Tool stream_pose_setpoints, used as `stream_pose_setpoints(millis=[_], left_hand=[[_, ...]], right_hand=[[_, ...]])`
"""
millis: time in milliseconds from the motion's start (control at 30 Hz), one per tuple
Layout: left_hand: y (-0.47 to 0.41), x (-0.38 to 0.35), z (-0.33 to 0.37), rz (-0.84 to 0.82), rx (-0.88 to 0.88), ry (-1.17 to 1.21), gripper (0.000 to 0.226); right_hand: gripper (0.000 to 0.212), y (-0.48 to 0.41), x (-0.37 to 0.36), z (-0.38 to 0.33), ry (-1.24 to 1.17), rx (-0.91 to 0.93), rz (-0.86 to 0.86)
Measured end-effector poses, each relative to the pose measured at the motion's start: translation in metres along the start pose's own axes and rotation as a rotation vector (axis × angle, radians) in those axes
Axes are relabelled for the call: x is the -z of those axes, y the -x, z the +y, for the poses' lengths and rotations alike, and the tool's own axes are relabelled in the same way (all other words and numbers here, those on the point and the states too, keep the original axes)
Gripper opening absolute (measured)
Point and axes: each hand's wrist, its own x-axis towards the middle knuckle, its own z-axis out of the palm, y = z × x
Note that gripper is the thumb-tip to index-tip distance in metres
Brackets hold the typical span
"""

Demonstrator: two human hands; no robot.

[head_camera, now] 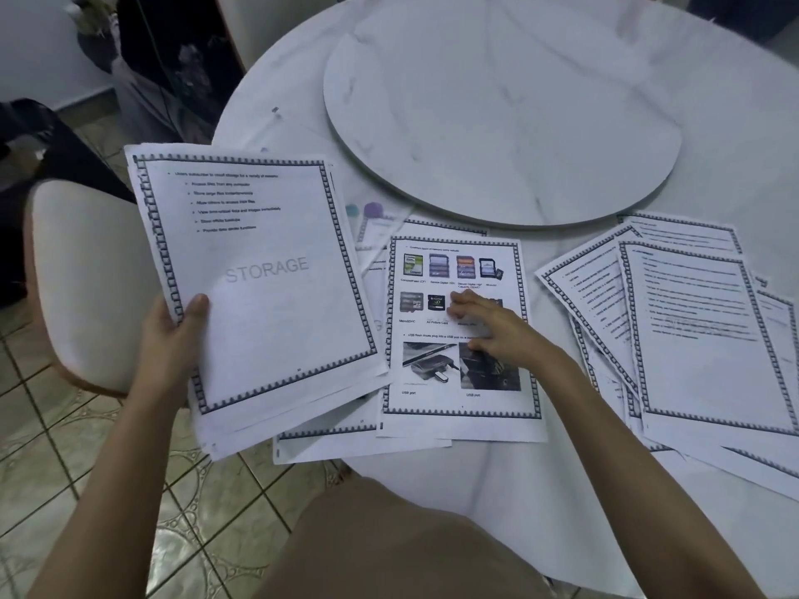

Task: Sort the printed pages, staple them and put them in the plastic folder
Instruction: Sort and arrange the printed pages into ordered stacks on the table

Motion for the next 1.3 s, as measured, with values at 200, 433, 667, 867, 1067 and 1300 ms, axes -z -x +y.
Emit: stream_pose_setpoints(millis=[200, 433, 667, 867, 1067, 1300], left_hand=[[0.002, 0.000, 0.008, -0.016, 0.010, 0.061, 0.031], [0.004, -0.013, 0.007, -0.144, 0.032, 0.125, 0.010], [0.016, -0.043, 0.004, -0.204, 0.058, 0.184, 0.013], [0.019, -0.058, -0.010, -0.310, 0.126, 0.101, 0.012], [0.033, -0.038, -0.043, -0.188, 0.176, -0.097, 0.018], [0.043, -0.037, -0.050, -0.091, 0.087, -0.524, 0.030]], right_hand=[[0.041, -0.001, -0.003, -0.034, -0.251, -0.069, 0.250], [0.043, -0.005, -0.012, -0.084, -0.805, -0.135, 0.145], [0.022, -0.005, -0.014, -0.093, -0.985, -0.159, 0.140], [0.015, 0.006, -0.006, -0.070, -0.857, -0.255, 0.260], [0.025, 0.026, 0.002, -0.016, -0.560, -0.429, 0.419], [0.034, 0.040, 0.000, 0.010, -0.544, -0.503, 0.469]])
